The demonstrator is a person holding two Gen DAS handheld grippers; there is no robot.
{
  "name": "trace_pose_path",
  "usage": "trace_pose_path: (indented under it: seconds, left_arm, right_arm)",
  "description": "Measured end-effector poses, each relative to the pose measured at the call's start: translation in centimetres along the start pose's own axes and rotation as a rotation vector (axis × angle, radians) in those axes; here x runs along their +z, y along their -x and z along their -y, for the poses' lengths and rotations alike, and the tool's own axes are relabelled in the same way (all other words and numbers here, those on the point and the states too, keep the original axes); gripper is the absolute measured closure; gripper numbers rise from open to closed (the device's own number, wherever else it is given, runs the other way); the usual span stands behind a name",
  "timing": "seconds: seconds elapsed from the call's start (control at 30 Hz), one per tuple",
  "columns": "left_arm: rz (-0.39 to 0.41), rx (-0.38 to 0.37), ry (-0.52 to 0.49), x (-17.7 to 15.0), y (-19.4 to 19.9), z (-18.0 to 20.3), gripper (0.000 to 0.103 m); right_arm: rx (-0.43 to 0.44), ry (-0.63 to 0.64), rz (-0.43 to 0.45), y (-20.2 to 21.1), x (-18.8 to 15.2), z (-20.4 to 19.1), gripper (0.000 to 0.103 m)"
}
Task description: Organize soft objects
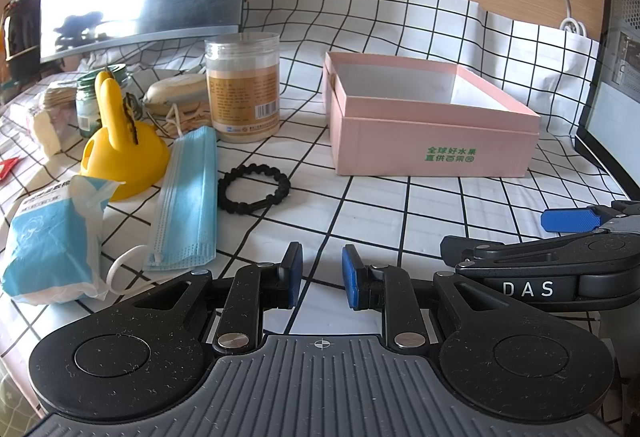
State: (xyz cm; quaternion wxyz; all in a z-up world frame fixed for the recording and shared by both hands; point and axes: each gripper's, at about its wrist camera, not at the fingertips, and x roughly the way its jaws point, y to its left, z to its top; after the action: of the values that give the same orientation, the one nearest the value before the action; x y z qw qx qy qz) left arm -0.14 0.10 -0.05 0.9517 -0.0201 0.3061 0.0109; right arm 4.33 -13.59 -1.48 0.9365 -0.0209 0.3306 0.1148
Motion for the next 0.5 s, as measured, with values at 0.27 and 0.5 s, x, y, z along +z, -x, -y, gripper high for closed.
trace_pose_path:
  seconds: [0.27,0.5]
  left_arm:
    - [0.000,0.000,0.000,-0.05,-0.03,-0.06,0.079]
    - [0.001,0.001,0.001,-0.11,-0.09,-0.20,0.079]
  right_arm:
    - [0.000,0.000,0.000,0.00,-0.01,0.00,0.000]
    - [0.000,0.000,0.000,-0.01,0.00,0.01,0.000]
